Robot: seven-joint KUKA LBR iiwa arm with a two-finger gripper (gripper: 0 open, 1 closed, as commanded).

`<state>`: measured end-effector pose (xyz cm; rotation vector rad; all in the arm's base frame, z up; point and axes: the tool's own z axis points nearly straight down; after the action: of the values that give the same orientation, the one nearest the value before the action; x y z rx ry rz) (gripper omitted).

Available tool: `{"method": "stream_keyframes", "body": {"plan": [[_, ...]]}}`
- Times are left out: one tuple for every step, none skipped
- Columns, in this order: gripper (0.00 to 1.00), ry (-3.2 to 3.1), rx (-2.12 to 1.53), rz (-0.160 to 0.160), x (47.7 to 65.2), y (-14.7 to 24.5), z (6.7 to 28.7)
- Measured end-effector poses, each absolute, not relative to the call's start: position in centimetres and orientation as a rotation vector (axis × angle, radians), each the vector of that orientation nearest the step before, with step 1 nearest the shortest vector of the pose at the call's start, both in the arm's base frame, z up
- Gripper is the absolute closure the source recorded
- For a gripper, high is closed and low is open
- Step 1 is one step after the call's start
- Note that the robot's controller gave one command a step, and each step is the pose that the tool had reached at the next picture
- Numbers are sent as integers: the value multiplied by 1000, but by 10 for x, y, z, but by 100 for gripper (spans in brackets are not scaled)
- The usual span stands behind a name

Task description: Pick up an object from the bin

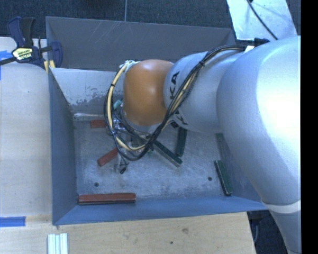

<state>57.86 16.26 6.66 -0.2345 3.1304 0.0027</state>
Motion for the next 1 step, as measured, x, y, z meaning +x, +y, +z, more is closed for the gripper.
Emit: {"method": "stream_keyframes", "body": {"plan": [[100, 3126, -227, 4, 580, 161, 71]]}}
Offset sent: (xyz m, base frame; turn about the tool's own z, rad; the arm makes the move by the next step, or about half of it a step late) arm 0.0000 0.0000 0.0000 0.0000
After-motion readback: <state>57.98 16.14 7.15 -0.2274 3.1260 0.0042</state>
